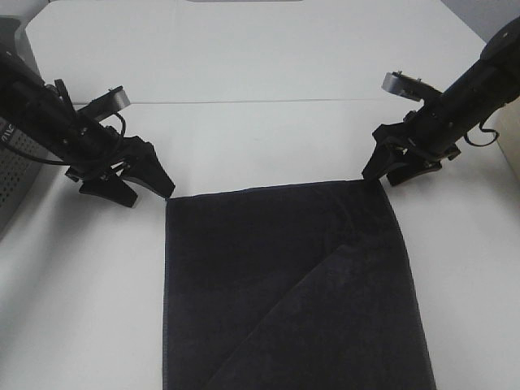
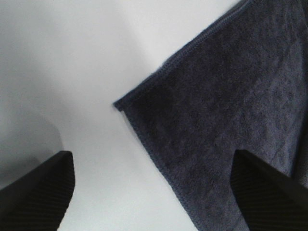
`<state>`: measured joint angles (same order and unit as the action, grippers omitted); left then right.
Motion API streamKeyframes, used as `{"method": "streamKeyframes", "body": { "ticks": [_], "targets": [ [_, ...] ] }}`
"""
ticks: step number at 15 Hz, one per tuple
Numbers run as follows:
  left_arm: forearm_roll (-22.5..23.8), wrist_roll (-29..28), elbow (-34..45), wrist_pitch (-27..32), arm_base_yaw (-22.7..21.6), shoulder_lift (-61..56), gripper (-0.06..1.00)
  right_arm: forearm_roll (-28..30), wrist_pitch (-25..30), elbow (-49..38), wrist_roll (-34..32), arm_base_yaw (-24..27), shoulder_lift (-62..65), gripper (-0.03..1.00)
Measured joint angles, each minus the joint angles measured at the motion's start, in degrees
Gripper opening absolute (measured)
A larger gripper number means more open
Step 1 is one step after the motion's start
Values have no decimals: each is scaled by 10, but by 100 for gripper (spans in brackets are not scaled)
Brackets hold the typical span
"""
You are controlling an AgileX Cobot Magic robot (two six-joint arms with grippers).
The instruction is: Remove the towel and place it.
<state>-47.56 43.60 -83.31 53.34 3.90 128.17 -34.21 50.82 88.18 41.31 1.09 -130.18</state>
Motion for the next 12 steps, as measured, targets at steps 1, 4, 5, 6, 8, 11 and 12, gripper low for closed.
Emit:
{"method": "streamKeyframes", "body": {
  "ticks": [1,4,5,6,8,11,12],
  "targets": [
    [-5,2,0,0,6,7,82,-5,-3,0,2,0,-8,57],
    [-38,14,-2,5,25,26,81,-18,0,2,4,0,-18,57],
    [-52,22,-3,10,33,32,81,-20,8,5,6,0,-19,57],
    [-80,29,-5,14,44,42,81,-22,27,5,17,0,-20,57],
    [-87,30,-5,11,48,45,80,-22,36,5,19,0,-21,56],
    [-79,26,-5,2,49,45,71,-22,32,5,19,0,-24,46],
    [-69,18,-7,-2,49,46,65,-22,28,5,19,0,-26,41]
  ]
}}
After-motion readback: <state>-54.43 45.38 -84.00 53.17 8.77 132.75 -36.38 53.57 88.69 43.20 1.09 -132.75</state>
